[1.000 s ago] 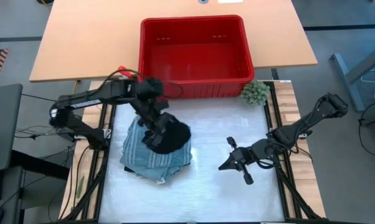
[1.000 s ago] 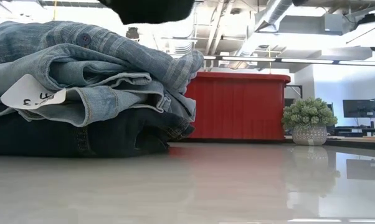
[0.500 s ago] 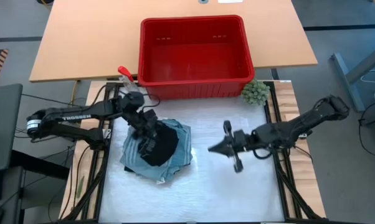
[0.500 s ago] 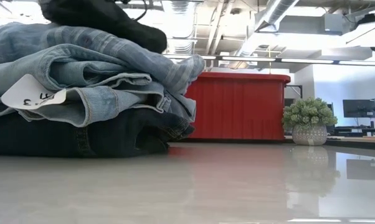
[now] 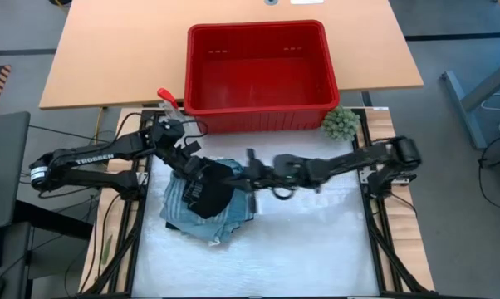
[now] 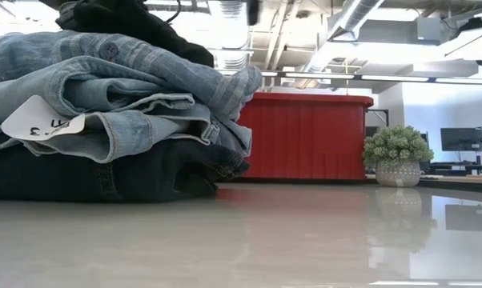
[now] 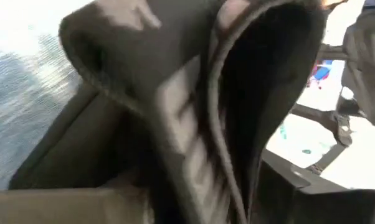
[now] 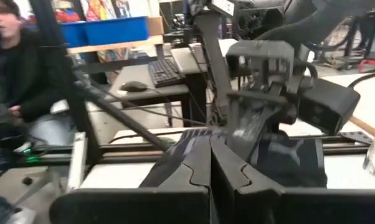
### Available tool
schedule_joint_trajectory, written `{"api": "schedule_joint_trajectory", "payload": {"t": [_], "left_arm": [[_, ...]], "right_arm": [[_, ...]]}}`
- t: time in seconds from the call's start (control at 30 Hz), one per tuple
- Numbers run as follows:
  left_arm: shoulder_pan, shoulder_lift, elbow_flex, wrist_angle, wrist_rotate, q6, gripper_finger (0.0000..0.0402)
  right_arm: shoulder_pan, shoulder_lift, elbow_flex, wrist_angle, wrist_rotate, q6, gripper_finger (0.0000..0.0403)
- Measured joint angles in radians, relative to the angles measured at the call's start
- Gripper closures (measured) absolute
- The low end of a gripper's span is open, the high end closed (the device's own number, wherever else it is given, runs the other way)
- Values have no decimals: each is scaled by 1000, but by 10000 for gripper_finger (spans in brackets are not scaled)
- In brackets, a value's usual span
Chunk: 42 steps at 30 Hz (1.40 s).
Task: Fold Laundry from Bin
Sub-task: Stack the black underwear on top of the light blue polo shirt
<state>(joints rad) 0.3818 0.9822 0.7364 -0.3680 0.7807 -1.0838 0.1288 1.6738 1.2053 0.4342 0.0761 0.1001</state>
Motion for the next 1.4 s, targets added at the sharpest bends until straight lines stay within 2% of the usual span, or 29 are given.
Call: {"api": "schedule_joint_trajectory", "payload": {"t": [0.17,0.33,0.53,0.73,0.8,0.87,1.0,1.1,1.23,1.4], "left_arm": [[40,-28,0,-91,10,73,200],[98,-68,0,-98,78,97,183],[172,-134,0,-119,208,121,182],[265,-225,0,-201,190,202,182],[302,-261,0,-201,129,275,182],[320,-309,0,-175,17,342,182],[256,-386,0,-105,-168,453,182],[142,-439,0,-48,-284,503,182],[-57,-446,2,-9,-438,568,182],[-310,-331,1,74,-659,636,182]], "right_arm": [[-32,176,215,-120,-35,-4,381],[-46,302,366,-246,-76,-4,381],[-47,346,409,-314,-76,-3,381],[-59,371,410,-371,-59,29,381],[-61,393,412,-362,-59,31,381],[-61,401,409,-382,-57,26,381],[-60,397,410,-379,-67,7,381],[-62,352,409,-381,-54,-1,381],[-81,272,409,-372,-51,-21,381],[-125,230,410,-372,-47,11,381]]}}
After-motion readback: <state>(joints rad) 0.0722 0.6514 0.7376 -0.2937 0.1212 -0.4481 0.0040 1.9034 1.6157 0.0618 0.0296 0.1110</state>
